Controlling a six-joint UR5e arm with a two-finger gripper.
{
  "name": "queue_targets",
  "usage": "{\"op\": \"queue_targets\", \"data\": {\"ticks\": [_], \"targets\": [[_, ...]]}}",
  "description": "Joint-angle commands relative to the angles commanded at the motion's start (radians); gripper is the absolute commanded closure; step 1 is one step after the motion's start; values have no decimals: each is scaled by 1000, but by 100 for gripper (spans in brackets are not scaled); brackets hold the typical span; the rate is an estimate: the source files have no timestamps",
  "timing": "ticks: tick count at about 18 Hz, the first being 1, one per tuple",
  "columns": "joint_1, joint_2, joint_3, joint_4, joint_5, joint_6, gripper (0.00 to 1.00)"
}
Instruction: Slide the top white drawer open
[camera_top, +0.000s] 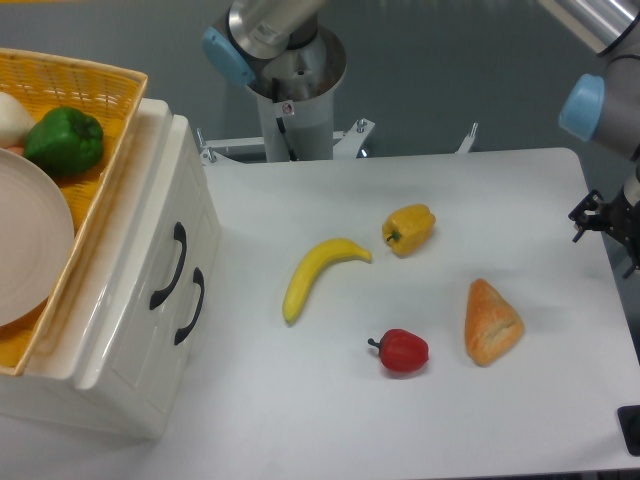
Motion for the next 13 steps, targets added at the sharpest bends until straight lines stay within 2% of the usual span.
{"op": "queue_targets", "data": {"ticks": [6, 9, 13], "targets": [[-5, 6, 0, 0, 0, -11, 0], [-35, 11, 0, 0, 6, -125, 0], [-61, 28, -3, 0, 44, -169, 0]]}}
